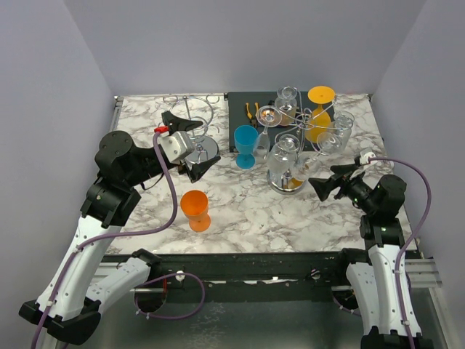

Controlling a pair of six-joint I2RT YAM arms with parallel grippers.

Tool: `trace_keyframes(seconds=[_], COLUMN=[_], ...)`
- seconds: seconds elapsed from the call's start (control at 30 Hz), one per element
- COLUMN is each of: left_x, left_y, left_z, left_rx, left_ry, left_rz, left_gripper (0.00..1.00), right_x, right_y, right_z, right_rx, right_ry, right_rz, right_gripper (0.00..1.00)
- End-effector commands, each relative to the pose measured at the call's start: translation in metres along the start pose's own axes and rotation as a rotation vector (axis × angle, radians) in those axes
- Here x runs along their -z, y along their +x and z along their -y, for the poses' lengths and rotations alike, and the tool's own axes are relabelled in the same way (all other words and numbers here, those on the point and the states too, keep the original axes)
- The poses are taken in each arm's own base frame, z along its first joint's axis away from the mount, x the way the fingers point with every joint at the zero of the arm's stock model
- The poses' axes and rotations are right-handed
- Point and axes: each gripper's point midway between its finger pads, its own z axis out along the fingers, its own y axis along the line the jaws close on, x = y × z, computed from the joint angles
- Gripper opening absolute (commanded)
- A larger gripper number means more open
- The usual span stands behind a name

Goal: Place the wine glass upside down on the wine glass rack
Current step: Turn the wine glass upside down at the wine rack.

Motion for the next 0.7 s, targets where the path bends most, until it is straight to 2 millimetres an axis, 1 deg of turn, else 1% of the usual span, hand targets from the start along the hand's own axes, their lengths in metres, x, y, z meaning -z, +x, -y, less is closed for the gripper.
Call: trace_keyframes(seconds=[0.0, 0.07, 0.13, 0.23, 0.33, 0.43, 0.5, 0.6, 0.67], left_x=[0.001, 0.0, -0.001, -0.004, -0.008, -0.015, -0.022, -0.029, -0.036], left_y=[-0.004, -0.001, 0.004, 0.018, 0.037, 0.057, 0.071, 0.092, 0.105], left_z=[-0.001, -0.003, -0.006, -0.013, -0.016, -0.01, -0.002, 0.012, 0.017], left_rx=[0.003, 0.02, 0.049, 0.1, 0.152, 0.171, 0.166, 0.04, -0.026], left_ry=[-0.013, -0.025, -0.047, -0.093, -0.123, -0.089, -0.031, 0.091, 0.153], left_rz=[0.017, 0.008, -0.008, -0.045, -0.09, -0.127, -0.146, -0.16, -0.167], left_gripper=[0.99, 0.99, 0.99, 0.99, 0.99, 0.99, 0.99, 0.99, 0.99], right_x=[0.004, 0.008, 0.013, 0.026, 0.042, 0.056, 0.062, 0.07, 0.074], right_y=[-0.013, -0.018, -0.028, -0.049, -0.06, -0.079, -0.09, -0.108, -0.121], right_z=[-0.002, -0.006, -0.012, -0.028, -0.043, -0.05, -0.055, -0.065, -0.071], right_rx=[0.019, 0.012, 0.037, 0.042, 0.065, 0.061, 0.078, 0.094, 0.097], right_ry=[0.01, 0.002, -0.01, -0.045, -0.065, -0.037, -0.033, -0.045, -0.052], right_rz=[0.002, -0.013, -0.021, -0.023, -0.069, -0.063, -0.046, -0.02, 0.003], right_gripper=[0.99, 0.99, 0.98, 0.98, 0.96, 0.96, 0.96, 0.96, 0.96])
